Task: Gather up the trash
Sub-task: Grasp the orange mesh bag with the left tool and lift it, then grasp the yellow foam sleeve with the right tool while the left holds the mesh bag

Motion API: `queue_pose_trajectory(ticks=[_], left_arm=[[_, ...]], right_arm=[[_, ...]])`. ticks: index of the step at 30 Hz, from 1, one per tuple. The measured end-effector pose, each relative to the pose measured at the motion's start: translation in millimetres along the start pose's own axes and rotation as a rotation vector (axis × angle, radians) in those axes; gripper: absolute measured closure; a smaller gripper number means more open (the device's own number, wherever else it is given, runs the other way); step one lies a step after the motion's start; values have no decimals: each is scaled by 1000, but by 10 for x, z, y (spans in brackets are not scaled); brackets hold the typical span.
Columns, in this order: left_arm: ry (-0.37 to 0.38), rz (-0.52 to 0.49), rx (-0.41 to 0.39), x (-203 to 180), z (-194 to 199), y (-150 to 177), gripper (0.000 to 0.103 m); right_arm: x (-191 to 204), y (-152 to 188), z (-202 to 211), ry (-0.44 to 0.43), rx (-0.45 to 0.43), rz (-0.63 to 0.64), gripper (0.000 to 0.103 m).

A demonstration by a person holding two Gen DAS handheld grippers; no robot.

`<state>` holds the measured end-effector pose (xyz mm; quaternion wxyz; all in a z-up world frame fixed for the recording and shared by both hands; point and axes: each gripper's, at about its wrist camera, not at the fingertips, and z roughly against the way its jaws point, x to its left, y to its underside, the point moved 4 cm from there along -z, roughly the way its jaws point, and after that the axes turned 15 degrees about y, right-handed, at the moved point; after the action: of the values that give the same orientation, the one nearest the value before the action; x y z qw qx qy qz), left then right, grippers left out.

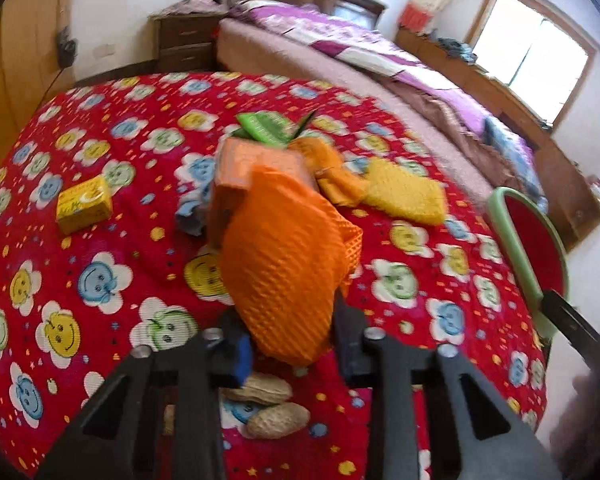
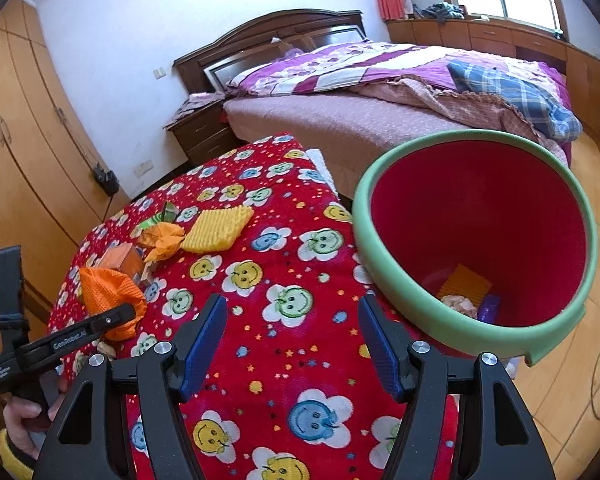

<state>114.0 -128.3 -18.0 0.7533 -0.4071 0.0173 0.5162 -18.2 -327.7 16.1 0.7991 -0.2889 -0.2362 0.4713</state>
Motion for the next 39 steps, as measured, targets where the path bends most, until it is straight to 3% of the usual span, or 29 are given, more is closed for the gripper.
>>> queue_pose_trajectory(ticks=[3,8,15,20,27,28,31,33,35,39], left_arm=[[29,-64,-32,-133,114,-7,81],[39,-81,-81,-172,304,-136,81],[-43,-49,-167,108,489,-513,81],[-56,1,-214,388,458,-749,81],[-91,32,-234,652,303,-825,81],[-95,37,-237,683,293,-818,81],[-89,65,-236,771,247,-786,81],[-76,91,-239,810,235,-751,81],[-67,101,-239,819,226,-729,81],[-54,101,-246,801,232,-712,81]], right_arm=[[89,-37,-56,-8,9,15,34],[275,-112,-146,-28,19,42,34],[518,-248,-378,-34,41,67,34],[668,-364,-664,-37,67,37,34],[860,-489,-1019,-53,109,3,34],[895,-490,-1062,-58,113,-5,37],[978,-481,-1113,-39,97,25,57],[993,-475,-1121,-36,85,27,62],[988,-463,-1150,-71,102,6,76],[977,-447,-1138,-104,104,-22,87]])
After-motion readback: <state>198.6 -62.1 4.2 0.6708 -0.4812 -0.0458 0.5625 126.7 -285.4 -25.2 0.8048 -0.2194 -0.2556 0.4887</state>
